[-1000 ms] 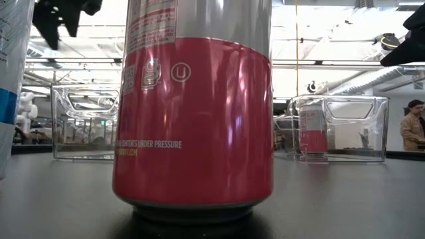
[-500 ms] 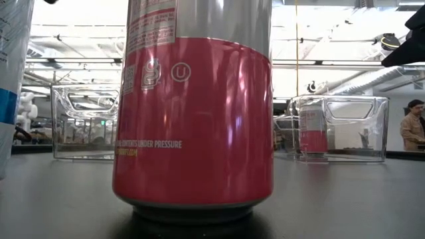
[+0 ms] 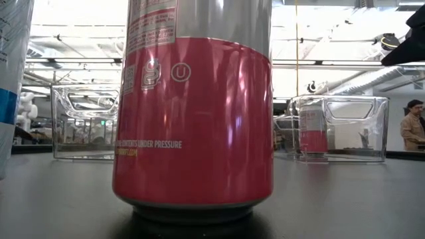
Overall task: Sort soda cans
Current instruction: Put the bottom orange/white soda can into the left transparent bin
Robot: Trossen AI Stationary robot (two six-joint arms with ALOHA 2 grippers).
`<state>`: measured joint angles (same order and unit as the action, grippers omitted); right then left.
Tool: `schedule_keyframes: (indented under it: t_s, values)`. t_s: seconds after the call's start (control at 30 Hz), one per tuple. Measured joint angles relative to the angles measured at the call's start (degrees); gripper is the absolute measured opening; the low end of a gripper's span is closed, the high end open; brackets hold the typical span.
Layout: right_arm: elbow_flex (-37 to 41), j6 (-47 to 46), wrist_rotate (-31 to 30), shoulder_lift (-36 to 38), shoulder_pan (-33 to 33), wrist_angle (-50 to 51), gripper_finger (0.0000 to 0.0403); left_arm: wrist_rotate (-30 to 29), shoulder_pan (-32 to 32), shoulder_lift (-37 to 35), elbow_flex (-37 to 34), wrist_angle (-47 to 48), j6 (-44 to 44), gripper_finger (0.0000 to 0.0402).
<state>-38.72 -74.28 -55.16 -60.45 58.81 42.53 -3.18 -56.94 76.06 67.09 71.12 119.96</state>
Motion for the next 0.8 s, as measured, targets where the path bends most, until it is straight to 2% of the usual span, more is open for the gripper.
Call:
schedule_keyframes:
  t_s: [0.17, 0.5, 0.8]
  values:
    - [0.0, 0.0, 0.0, 0.0, 0.0, -1.3, 0.0396, 0.0, -5.0, 1.7, 0.0, -0.9, 6.9, 0.0388]
    - [0.0, 0.0, 0.0, 0.0, 0.0, -5.8, 0.0396, 0.1, -11.1, 4.0, 0.0, -6.7, 7.2, 0.0388]
    - [0.0, 0.0, 0.0, 0.0, 0.0, -9.2, 0.0396, 0.0, -14.2, 4.3, 0.0, -7.9, -3.6, 0.0388]
